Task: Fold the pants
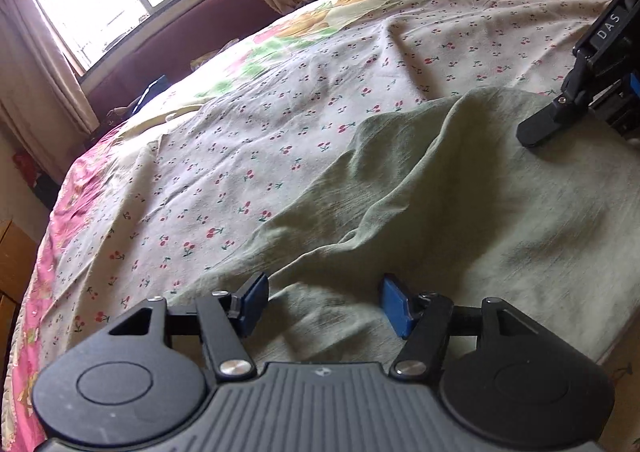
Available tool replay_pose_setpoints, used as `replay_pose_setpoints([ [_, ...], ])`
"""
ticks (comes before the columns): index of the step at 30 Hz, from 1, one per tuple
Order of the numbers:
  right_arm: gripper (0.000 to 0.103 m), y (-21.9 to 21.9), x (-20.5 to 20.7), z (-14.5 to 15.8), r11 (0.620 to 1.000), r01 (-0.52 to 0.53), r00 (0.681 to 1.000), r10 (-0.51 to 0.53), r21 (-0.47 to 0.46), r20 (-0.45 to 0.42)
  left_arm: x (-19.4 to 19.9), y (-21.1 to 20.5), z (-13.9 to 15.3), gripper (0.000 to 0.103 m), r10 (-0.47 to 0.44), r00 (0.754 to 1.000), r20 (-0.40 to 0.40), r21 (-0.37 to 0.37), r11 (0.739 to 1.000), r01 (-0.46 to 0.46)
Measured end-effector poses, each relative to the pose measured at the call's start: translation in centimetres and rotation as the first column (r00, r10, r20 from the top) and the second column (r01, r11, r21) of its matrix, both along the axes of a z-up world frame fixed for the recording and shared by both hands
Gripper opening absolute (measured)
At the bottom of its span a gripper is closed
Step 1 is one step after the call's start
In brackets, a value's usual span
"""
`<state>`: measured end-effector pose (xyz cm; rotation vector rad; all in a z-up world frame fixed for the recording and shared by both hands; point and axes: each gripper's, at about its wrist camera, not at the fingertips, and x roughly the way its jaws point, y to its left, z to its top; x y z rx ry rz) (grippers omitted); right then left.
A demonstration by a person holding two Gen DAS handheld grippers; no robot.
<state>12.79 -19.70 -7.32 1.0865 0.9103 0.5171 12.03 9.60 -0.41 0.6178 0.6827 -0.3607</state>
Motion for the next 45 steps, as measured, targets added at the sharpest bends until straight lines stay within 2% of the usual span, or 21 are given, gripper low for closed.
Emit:
replay_pose_setpoints([
  [2, 0.015, 0.9, 0.4, -0.1, 1.000, -0.004, 1.000, 0.004, 0.004, -0.014, 0.8, 1.9, 0.0, 0.078, 0.087, 0.996, 0.025, -0.015, 0.996, -0.087],
  [4, 0.011, 1.6, 0.6, 0.3, 0.998, -0.012, 1.000, 0.011, -0.055, -0.027, 1.4, 4.3, 0.0, 0.078, 0.200, 0.978, 0.056, -0.047, 0.979, -0.197],
  [6, 0.009, 1.7, 0.1, 1.5, 0.999, -0.011, 1.000, 0.011, -0.050, -0.009, 1.8, 5.7, -0.4, 0.078, 0.275, 0.955, 0.112, -0.037, 0.962, -0.272],
  [9, 0.008, 2.1, -1.0, 4.6, 0.999, -0.005, 0.999, 0.007, -0.054, 0.047, 1.9, 7.2, -0.6, 0.079, 0.355, 0.926, 0.128, -0.119, 0.933, -0.341],
  [12, 0.008, 2.9, -0.9, 7.4, 0.994, 0.007, 0.997, 0.001, -0.108, 0.076, 0.6, 6.9, -0.8, 0.078, 0.346, 0.915, 0.207, -0.097, 0.938, -0.333],
  [13, 0.008, 3.2, -0.6, 8.2, 0.991, 0.015, 0.997, -0.005, -0.133, 0.076, -0.4, 6.9, -0.5, 0.078, 0.338, 0.915, 0.222, -0.126, 0.940, -0.317],
  [15, 0.008, 3.9, -0.1, 9.3, 0.986, 0.030, 0.997, -0.018, -0.165, 0.076, -2.6, 7.4, 0.4, 0.078, 0.321, 0.927, 0.193, -0.245, 0.931, -0.271],
  [16, 0.008, 4.4, 0.2, 9.9, 0.986, 0.032, 0.997, -0.021, -0.161, 0.071, -3.9, 7.5, 0.6, 0.078, 0.302, 0.935, 0.186, -0.276, 0.929, -0.245],
  [18, 0.008, 5.9, 0.8, 11.1, 0.986, 0.023, 0.997, -0.012, -0.163, 0.070, -5.7, 7.6, 0.4, 0.079, 0.257, 0.951, 0.172, -0.273, 0.940, -0.205],
  [20, 0.008, 8.3, 1.5, 12.6, 0.981, -0.002, 0.996, 0.018, -0.195, 0.084, -6.8, 8.2, 0.0, 0.079, 0.230, 0.965, 0.123, -0.293, 0.938, -0.186],
  [23, 0.008, 12.8, 2.6, 14.3, 0.977, -0.049, 0.991, 0.073, -0.206, 0.109, -7.7, 10.3, 0.2, 0.079, 0.269, 0.962, 0.038, -0.397, 0.888, -0.232],
  [27, 0.008, 19.8, 4.8, 15.1, 0.969, -0.115, 0.982, 0.145, -0.220, 0.125, -8.6, 14.1, 1.2, 0.079, 0.323, 0.946, -0.034, -0.532, 0.795, -0.291],
  [29, 0.008, 23.8, 5.8, 14.8, 0.958, -0.157, 0.974, 0.190, -0.241, 0.121, -9.1, 15.4, 1.6, 0.078, 0.337, 0.941, -0.040, -0.556, 0.775, -0.301],
  [32, 0.010, 28.7, 7.1, 13.4, 0.937, -0.230, 0.962, 0.260, -0.263, 0.086, -10.3, 16.6, 2.1, 0.079, 0.332, 0.943, -0.028, -0.575, 0.766, -0.287],
  [36, 0.012, 32.6, 6.9, 11.9, 0.924, -0.279, 0.953, 0.299, -0.263, 0.041, -12.0, 17.5, 2.4, 0.079, 0.333, 0.943, -0.001, -0.565, 0.778, -0.275],
  [38, 0.012, 32.7, 6.5, 11.6, 0.925, -0.286, 0.952, 0.304, -0.252, 0.033, -12.6, 18.0, 2.3, 0.079, 0.338, 0.941, -0.007, -0.571, 0.771, -0.282],
  [40, 0.012, 32.1, 5.9, 11.7, 0.922, -0.281, 0.953, 0.300, -0.267, 0.033, -13.1, 18.8, 2.0, 0.079, 0.359, 0.933, -0.026, -0.589, 0.748, -0.304],
  [42, 0.012, 30.8, 5.1, 12.2, 0.912, -0.260, 0.955, 0.291, -0.318, 0.055, -13.4, 19.3, 1.7, 0.080, 0.372, 0.927, -0.042, -0.607, 0.728, -0.320],
  [44, 0.014, 29.5, 4.4, 13.0, 0.887, -0.225, 0.951, 0.290, -0.403, 0.108, -13.4, 19.5, 1.4, 0.080, 0.379, 0.924, -0.055, -0.612, 0.718, -0.331],
  [45, 0.021, 28.8, 4.3, 13.1, 0.870, -0.211, 0.949, 0.292, -0.446, 0.120, -13.4, 19.5, 1.2, 0.080, 0.379, 0.924, -0.057, -0.615, 0.716, -0.331],
])
